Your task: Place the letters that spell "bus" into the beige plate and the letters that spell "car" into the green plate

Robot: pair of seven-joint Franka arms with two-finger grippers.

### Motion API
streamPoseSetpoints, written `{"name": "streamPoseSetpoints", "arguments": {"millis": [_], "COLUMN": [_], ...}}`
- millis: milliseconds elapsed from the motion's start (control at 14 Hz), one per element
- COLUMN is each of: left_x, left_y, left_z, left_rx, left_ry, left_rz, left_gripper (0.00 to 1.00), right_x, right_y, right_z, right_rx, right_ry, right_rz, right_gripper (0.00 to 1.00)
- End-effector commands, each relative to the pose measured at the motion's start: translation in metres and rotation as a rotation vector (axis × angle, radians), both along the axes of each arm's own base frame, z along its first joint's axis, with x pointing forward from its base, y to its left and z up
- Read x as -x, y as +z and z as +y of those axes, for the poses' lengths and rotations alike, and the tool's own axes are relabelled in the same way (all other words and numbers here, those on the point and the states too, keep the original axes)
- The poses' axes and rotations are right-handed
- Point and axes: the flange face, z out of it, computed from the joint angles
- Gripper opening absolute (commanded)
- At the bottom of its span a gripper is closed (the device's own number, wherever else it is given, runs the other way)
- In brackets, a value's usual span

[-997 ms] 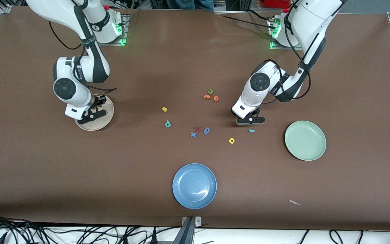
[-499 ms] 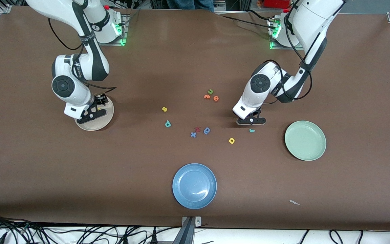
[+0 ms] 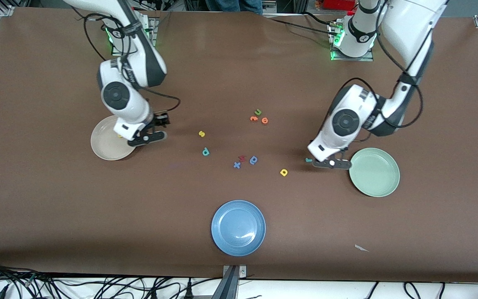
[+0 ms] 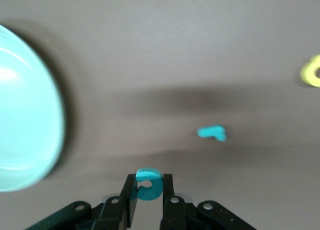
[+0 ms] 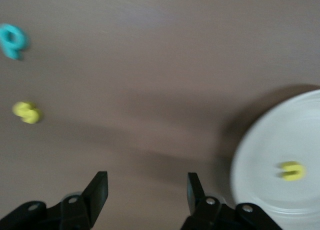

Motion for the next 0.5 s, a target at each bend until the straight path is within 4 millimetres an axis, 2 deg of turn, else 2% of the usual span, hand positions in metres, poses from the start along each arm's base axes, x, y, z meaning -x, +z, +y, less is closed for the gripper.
{"name": "streamPoseSetpoints", "arguments": {"millis": [0,71,142,214,285,427], "left_x": [-0.019,-0.025,-0.030,-0.035,-0.040,-0.048], "left_y": [0.006,0.007,0.008,0.009,0.007,-0.002], "left_z": [0.063,0.085,0.106,0.125,0.140,0.154], "left_rx": [0.025,0.036,0.044,0.049,0.058,0.068], "left_ry": [-0.070,-0.094,-0.113,-0.120,-0.132,-0.142], "left_rz": [0.031,0.034,0.036,0.032,0.034,0.038], "left_gripper": [0.13,0.13,0.13,0.13,0.13,0.14], "right_x": [-0.010,-0.008,-0.007,-0.004,-0.004,-0.001], "right_y": [-0.011,-0.017,-0.025,-0.032,-0.044,-0.062], "right_z": [0.057,0.080,0.094,0.103,0.102,0.111], "right_rx": [-0.003,0.003,0.012,0.013,0.017,0.005], "right_ry": [-0.105,-0.141,-0.159,-0.158,-0.158,-0.151], "right_rz": [-0.004,-0.008,-0.009,-0.015,-0.018,-0.047], "right_gripper": [0.72,0.72,0.72,0.72,0.72,0.71]}}
